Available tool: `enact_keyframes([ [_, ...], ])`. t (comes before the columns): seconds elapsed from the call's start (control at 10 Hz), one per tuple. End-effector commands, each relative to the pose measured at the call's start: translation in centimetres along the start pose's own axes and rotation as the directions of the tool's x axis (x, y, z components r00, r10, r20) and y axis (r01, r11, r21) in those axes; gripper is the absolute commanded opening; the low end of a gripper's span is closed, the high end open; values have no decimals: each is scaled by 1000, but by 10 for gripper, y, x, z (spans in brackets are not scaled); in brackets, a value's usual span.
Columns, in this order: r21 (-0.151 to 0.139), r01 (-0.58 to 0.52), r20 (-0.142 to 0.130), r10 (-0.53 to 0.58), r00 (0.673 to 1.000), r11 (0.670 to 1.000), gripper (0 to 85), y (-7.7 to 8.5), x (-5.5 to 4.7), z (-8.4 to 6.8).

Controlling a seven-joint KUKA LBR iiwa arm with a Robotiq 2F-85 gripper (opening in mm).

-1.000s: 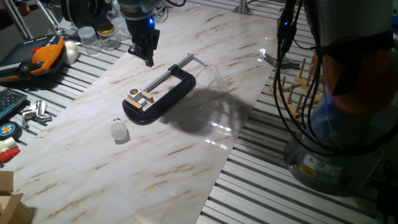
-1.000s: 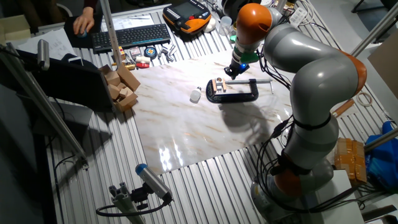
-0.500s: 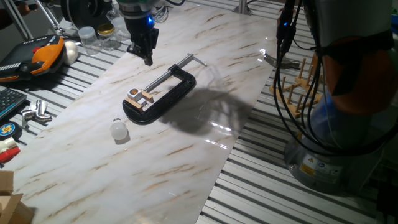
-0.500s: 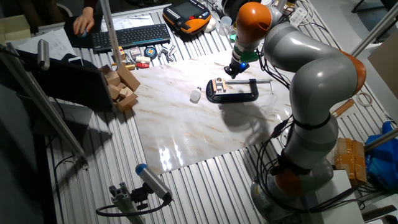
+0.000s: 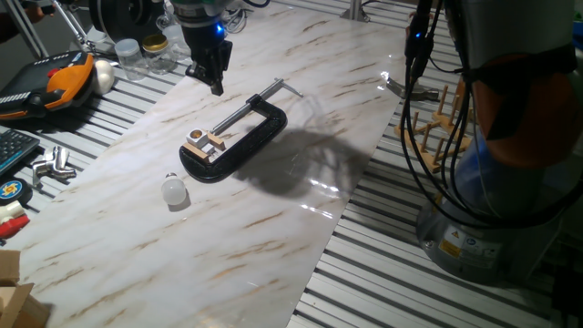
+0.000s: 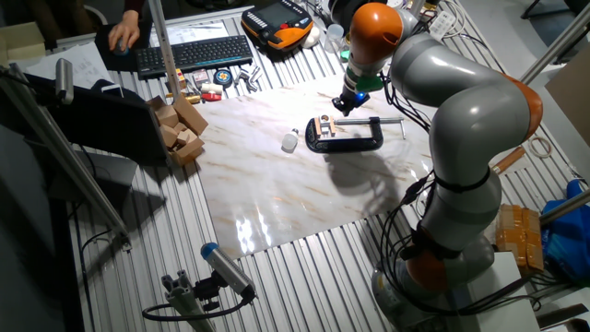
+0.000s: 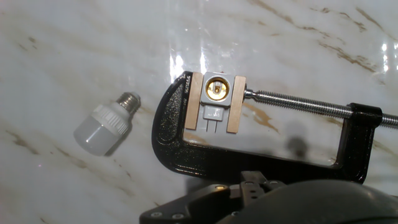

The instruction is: Take out the light bulb by rotating it

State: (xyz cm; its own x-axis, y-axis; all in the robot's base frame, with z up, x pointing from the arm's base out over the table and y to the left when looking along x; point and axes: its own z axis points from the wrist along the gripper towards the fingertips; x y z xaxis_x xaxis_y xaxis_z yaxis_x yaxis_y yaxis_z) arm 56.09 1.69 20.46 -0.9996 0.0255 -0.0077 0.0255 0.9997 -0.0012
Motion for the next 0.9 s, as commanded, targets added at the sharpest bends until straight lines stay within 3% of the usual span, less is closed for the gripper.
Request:
enact_keyframes([
  [0.0,-1,0,0,0,1000,1000,0,0,0,0],
  [0.8,-2,-5,3,5,1000,1000,0,1,-1,0],
])
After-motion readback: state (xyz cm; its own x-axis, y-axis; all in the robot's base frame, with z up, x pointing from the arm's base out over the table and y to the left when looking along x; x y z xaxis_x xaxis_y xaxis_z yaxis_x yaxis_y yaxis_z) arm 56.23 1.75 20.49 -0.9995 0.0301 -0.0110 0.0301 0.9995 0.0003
